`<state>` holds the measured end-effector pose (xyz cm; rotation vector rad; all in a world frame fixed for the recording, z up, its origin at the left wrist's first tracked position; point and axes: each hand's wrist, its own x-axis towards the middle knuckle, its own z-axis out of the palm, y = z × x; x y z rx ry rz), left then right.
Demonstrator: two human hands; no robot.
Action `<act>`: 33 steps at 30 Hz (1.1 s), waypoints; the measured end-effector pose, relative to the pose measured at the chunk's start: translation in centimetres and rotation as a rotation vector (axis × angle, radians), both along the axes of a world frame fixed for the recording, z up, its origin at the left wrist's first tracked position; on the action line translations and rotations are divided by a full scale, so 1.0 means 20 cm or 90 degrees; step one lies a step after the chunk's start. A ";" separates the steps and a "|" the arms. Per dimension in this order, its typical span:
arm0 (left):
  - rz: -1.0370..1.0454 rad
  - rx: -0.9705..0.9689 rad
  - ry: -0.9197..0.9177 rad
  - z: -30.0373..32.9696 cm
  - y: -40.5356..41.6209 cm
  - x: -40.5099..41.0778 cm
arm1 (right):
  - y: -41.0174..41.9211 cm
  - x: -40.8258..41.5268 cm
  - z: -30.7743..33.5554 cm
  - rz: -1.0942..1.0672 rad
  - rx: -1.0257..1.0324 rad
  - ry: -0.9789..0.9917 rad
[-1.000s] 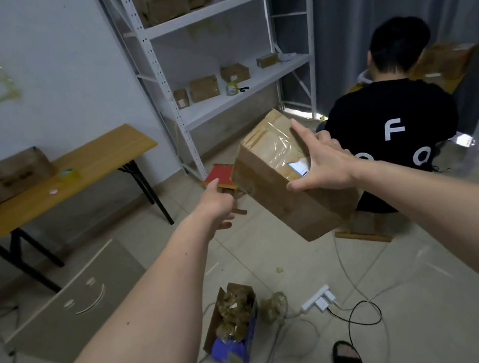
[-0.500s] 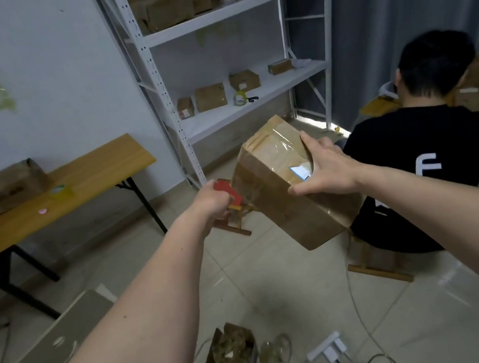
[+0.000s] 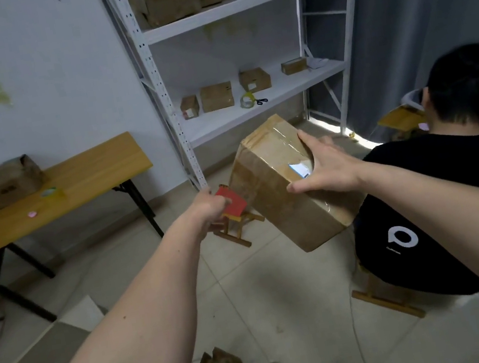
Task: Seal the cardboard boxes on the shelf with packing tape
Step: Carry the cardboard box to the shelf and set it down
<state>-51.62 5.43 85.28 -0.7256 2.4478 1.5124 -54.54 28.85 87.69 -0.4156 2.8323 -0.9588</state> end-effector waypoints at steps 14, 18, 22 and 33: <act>-0.005 -0.005 0.027 -0.05 -0.05 -0.55 | -0.02 -0.49 -0.04 0.023 -0.041 0.006; -0.024 0.025 0.027 -0.05 -0.10 -0.85 | -0.08 -0.77 -0.06 0.009 -0.026 -0.010; -0.026 0.065 0.035 0.01 -0.20 -1.21 | -0.19 -1.13 -0.01 0.006 -0.027 -0.043; -0.011 0.026 0.040 0.09 -0.56 -2.06 | -0.51 -1.95 0.14 -0.004 -0.057 -0.029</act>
